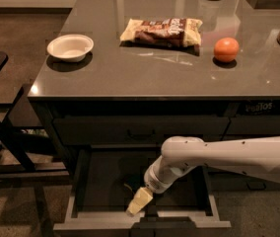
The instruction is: Pick sponge from middle drawer and place on counter
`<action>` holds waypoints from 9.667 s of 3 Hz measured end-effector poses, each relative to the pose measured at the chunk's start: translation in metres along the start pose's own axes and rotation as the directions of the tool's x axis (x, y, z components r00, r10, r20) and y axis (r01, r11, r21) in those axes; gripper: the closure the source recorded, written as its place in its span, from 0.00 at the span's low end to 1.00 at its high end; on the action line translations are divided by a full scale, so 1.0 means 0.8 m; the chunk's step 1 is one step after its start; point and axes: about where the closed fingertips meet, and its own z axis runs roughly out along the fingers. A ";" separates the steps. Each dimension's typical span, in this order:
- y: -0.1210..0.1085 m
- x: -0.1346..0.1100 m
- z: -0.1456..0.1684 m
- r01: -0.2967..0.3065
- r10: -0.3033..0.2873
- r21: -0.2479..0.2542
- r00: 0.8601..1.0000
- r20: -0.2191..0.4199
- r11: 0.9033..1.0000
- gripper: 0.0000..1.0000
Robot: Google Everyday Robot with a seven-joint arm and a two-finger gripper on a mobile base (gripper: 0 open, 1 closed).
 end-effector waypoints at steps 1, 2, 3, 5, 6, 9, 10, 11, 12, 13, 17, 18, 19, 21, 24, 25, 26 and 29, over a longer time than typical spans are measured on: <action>-0.002 0.001 0.017 -0.009 0.009 -0.015 1.000 0.016 1.000 0.00; -0.021 -0.001 0.055 -0.037 0.038 -0.006 0.998 0.060 0.999 0.00; -0.046 -0.013 0.080 -0.064 0.059 0.032 0.990 0.129 0.997 0.00; -0.064 -0.007 0.086 -0.093 0.079 0.082 0.984 0.160 0.992 0.00; -0.093 0.003 0.096 -0.127 0.098 0.154 0.978 0.182 0.980 0.00; -0.148 0.030 0.153 -0.191 0.154 0.190 0.969 0.193 0.963 0.00; -0.148 0.030 0.154 -0.192 0.155 0.189 0.969 0.193 0.963 0.19; -0.148 0.030 0.154 -0.192 0.155 0.189 0.969 0.193 0.963 0.42; -0.148 0.030 0.154 -0.192 0.155 0.189 0.969 0.193 0.963 0.64; -0.148 0.030 0.154 -0.192 0.155 0.189 0.969 0.192 0.963 0.89; -0.134 0.010 0.112 -0.175 0.134 0.190 0.969 0.209 0.966 1.00; -0.127 -0.005 0.079 -0.151 0.103 0.204 0.968 0.228 0.967 1.00; -0.118 -0.009 0.049 -0.131 0.082 0.203 0.968 0.236 0.970 1.00; -0.081 0.006 -0.060 -0.093 0.045 0.247 0.980 0.193 0.965 1.00; -0.048 0.008 -0.135 -0.100 0.052 0.290 0.984 0.170 0.952 1.00; -0.026 0.010 -0.194 -0.098 0.039 0.334 0.983 0.179 0.938 1.00; 0.000 0.006 -0.254 -0.076 0.001 0.388 0.982 0.191 0.919 1.00; 0.052 -0.015 -0.351 0.003 -0.101 0.513 0.982 0.162 0.858 1.00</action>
Offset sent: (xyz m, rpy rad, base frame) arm 0.0380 0.0258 -0.0831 0.1059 -0.0638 -0.1337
